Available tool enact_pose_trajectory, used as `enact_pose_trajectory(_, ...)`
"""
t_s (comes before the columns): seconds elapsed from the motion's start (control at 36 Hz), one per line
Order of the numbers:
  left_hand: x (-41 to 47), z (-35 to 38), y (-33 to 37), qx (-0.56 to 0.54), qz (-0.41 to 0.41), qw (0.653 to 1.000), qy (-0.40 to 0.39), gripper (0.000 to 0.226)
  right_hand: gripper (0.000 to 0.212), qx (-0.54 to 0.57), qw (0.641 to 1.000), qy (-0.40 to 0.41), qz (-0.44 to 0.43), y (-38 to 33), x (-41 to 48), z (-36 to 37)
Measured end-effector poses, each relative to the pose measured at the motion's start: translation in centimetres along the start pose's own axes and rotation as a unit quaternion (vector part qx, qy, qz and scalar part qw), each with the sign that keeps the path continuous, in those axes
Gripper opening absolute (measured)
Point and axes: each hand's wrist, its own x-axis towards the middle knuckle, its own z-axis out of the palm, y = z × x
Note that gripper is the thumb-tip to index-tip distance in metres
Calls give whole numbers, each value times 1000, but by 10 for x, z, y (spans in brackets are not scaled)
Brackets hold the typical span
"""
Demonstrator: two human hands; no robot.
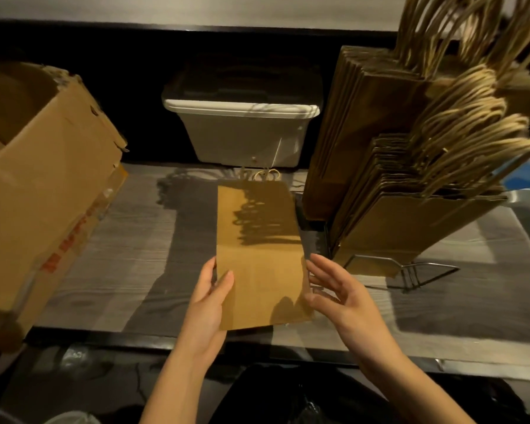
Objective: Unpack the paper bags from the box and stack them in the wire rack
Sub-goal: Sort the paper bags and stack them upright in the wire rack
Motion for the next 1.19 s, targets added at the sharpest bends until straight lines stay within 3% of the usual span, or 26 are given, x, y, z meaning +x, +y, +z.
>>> enact_pose_trajectory(0.17, -14, 7, 1, 30, 56, 998, -8, 17, 50, 21, 999, 17, -18, 0, -4, -13)
enact_pose_trajectory(0.36, -34, 25, -5, 133, 124, 982, -47, 28, 41, 49, 995, 19, -90, -6, -12, -14)
enact_pose_trajectory(0.47, -41, 42, -1, 168, 147, 974, -47, 11, 44, 4, 987, 48, -154, -7, -21, -22)
enact_pose_trajectory(0.61, -45, 62, 7, 138, 162, 977, -7, 15, 51, -56, 970, 95, -215, -13, -30, -37)
enact_pose_trajectory(0.75, -55, 90, 11, 143, 206, 968, -33, 46, 64, -65, 948, 158, -267, -23, -37, -49)
enact_pose_trajectory(0.89, -61, 126, 27, 101, 259, 956, -92, 28, 61, -63, 912, 231, -333, -38, -34, -64)
enact_pose_trajectory(1.06, -65, 158, 40, 77, 329, 932, -131, 35, 47, -9, 896, 252, -365, -56, -22, -83)
enact_pose_trajectory(1.19, -60, 177, 46, 88, 361, 914, -163, 27, 42, -13, 883, 266, -386, -68, -12, -99)
